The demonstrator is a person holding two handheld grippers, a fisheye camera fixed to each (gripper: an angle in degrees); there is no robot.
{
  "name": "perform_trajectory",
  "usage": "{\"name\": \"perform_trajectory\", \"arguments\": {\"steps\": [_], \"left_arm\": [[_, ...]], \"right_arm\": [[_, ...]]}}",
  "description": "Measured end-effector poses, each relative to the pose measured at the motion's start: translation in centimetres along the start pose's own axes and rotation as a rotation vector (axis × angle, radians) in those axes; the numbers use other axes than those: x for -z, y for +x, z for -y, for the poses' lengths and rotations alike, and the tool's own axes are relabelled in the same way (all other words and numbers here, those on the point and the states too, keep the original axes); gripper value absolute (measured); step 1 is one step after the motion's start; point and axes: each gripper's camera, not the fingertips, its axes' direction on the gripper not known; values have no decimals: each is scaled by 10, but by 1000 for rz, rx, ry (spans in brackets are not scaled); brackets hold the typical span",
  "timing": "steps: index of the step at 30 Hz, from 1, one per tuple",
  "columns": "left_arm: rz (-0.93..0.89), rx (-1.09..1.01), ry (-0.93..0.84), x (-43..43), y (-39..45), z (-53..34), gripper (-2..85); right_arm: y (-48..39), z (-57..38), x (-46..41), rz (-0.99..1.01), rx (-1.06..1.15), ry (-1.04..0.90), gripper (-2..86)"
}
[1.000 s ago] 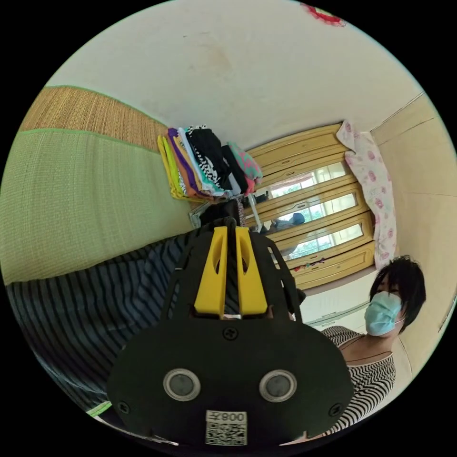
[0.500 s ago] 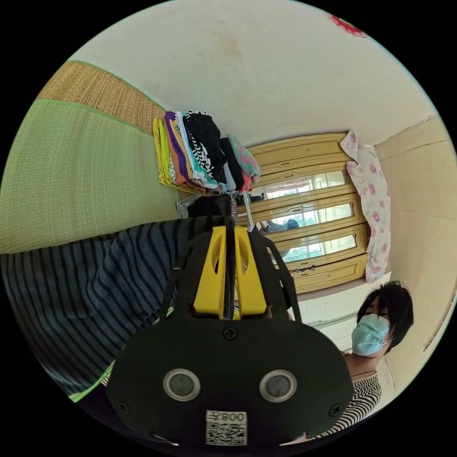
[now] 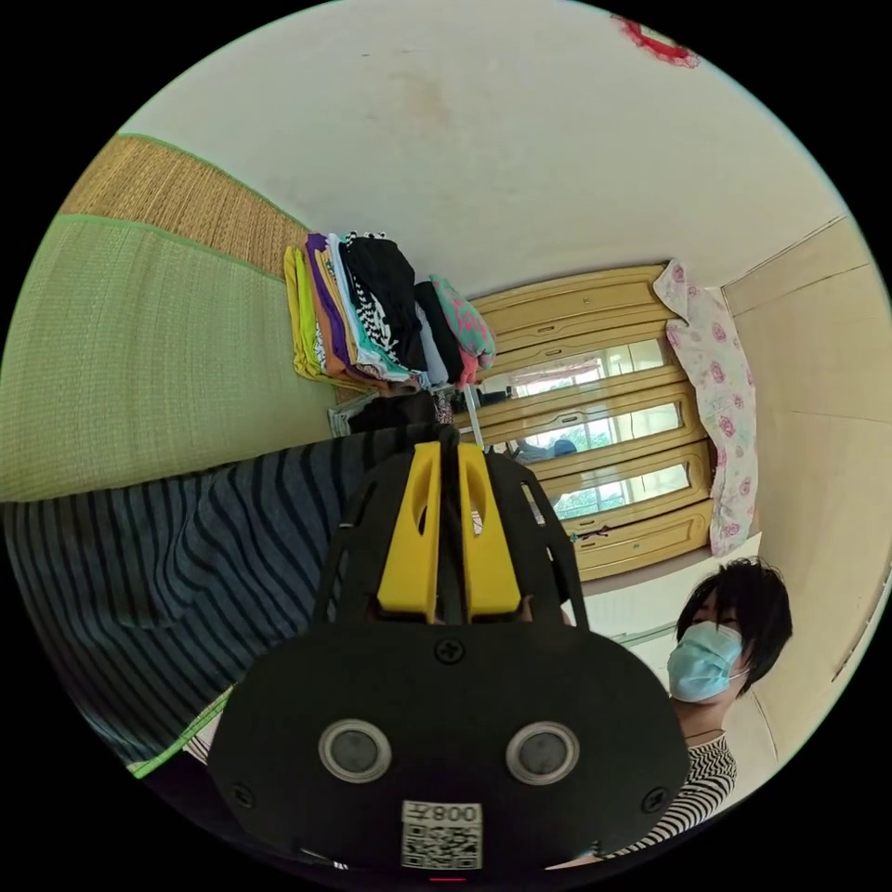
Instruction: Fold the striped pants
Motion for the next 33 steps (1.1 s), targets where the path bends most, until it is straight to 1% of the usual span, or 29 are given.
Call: {"name": "perform_trajectory", "arguments": {"steps": [3, 6, 10, 13, 17, 23, 26, 28, 33], "left_arm": [[17, -37, -47, -34, 14, 24, 31], [87, -52, -127, -87, 19, 48, 30], [191, 9, -264, -171, 3, 78, 31], [236, 74, -344, -223, -13, 92, 31], [299, 97, -406, -282, -23, 111, 32], [392, 115, -485, -348, -36, 137, 33], [415, 131, -501, -374, -46, 146, 31], [400, 138, -502, -388, -51, 151, 28], [472, 105, -550, -418, -62, 161, 25]], "right_arm": [[28, -10, 23, 94, -99, 73, 42], [69, -29, 28, 126, -234, 76, 40], [135, -71, 22, 157, -471, 51, 40], [168, -97, 17, 140, -578, 20, 40], [195, -116, 10, 124, -637, -6, 39], [234, -138, -2, 136, -722, -24, 38], [248, -144, -9, 143, -749, -31, 38], [257, -149, -13, 151, -772, -35, 38], [269, -154, -21, 168, -810, -43, 37]]}}
